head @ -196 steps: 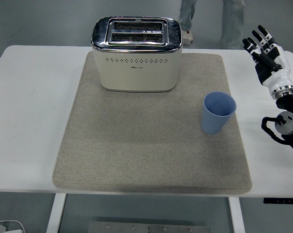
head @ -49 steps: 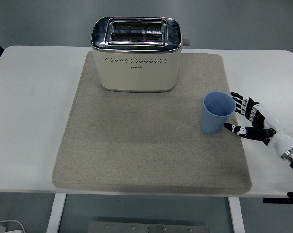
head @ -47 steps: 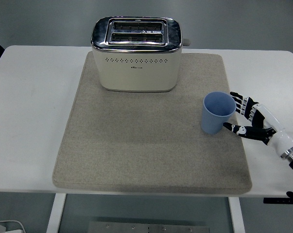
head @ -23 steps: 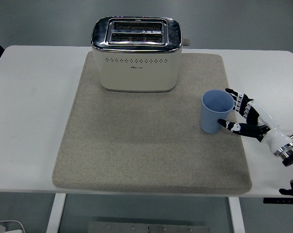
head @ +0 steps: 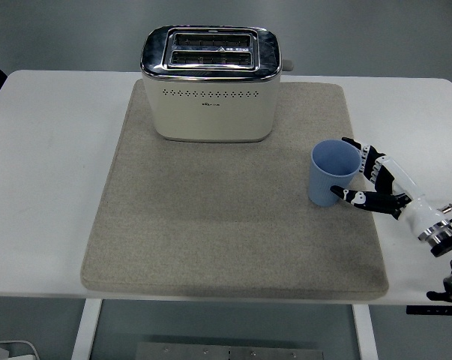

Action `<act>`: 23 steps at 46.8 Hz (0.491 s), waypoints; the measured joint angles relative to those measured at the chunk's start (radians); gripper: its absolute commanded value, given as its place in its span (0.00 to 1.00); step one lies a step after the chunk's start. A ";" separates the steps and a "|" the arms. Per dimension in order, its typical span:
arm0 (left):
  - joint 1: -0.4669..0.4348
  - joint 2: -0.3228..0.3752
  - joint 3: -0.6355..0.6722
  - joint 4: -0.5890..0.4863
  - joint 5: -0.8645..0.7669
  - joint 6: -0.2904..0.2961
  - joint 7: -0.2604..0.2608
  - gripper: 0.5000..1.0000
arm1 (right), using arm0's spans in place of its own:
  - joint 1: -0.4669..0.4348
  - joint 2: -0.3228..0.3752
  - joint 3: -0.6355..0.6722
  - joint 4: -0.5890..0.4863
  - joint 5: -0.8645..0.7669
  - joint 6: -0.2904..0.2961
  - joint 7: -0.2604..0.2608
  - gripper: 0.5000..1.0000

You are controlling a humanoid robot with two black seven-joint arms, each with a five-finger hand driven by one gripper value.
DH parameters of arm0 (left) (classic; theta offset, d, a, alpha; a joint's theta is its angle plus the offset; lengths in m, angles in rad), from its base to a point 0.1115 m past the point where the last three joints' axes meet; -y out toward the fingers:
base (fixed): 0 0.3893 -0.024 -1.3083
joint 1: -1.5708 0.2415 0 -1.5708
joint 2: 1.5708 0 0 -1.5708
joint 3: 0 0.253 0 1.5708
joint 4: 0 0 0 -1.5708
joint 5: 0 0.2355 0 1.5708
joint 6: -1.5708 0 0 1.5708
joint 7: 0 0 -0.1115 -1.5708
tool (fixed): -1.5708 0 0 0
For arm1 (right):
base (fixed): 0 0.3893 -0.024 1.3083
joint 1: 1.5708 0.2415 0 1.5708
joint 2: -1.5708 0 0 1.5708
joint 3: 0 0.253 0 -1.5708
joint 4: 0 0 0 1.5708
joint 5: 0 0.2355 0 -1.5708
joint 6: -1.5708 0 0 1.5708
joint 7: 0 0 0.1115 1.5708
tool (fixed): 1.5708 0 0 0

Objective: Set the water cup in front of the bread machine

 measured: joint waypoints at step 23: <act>0.000 0.000 0.000 0.000 0.000 0.000 0.000 1.00 | 0.002 0.002 0.000 0.002 0.000 0.020 0.000 0.83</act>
